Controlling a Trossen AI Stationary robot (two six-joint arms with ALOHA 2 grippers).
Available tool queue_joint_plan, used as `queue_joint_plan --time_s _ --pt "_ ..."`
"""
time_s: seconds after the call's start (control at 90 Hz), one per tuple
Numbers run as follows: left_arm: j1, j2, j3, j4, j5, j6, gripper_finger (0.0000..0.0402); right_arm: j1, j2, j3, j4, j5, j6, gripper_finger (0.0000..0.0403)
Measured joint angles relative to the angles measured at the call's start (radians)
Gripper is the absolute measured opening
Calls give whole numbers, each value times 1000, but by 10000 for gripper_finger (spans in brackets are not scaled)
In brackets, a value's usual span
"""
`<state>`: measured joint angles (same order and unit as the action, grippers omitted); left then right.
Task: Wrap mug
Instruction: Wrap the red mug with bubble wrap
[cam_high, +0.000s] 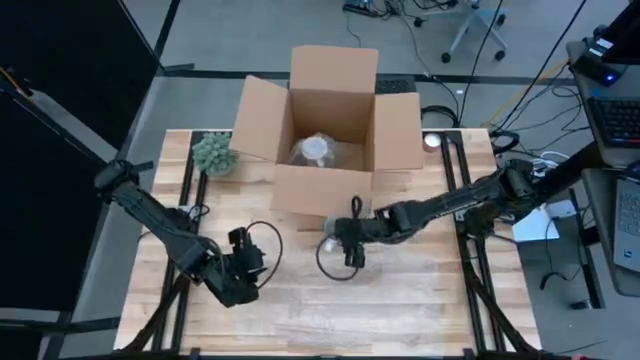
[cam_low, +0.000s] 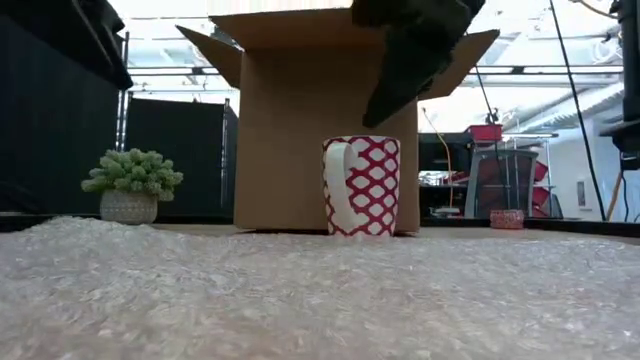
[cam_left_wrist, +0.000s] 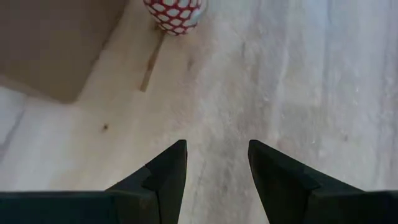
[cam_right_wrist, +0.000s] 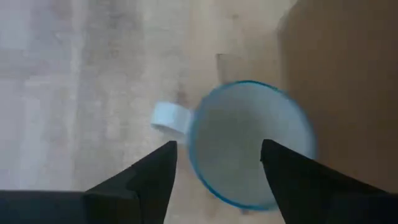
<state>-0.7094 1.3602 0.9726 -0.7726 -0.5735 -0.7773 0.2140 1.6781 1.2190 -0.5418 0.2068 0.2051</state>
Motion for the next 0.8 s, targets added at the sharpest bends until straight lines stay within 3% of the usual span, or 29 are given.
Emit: queue_joint_plan --time_s 0.4,0.567,0.8 --pt "0 0 0 35 -19 4 161 10 161 -1 -25 -29 -102 187" --pt "0 0 0 34 -35 4 161 11 171 0 -44 -26 -116 129" --pt "0 0 0 34 -50 4 161 11 169 0 -41 -18 -123 16"
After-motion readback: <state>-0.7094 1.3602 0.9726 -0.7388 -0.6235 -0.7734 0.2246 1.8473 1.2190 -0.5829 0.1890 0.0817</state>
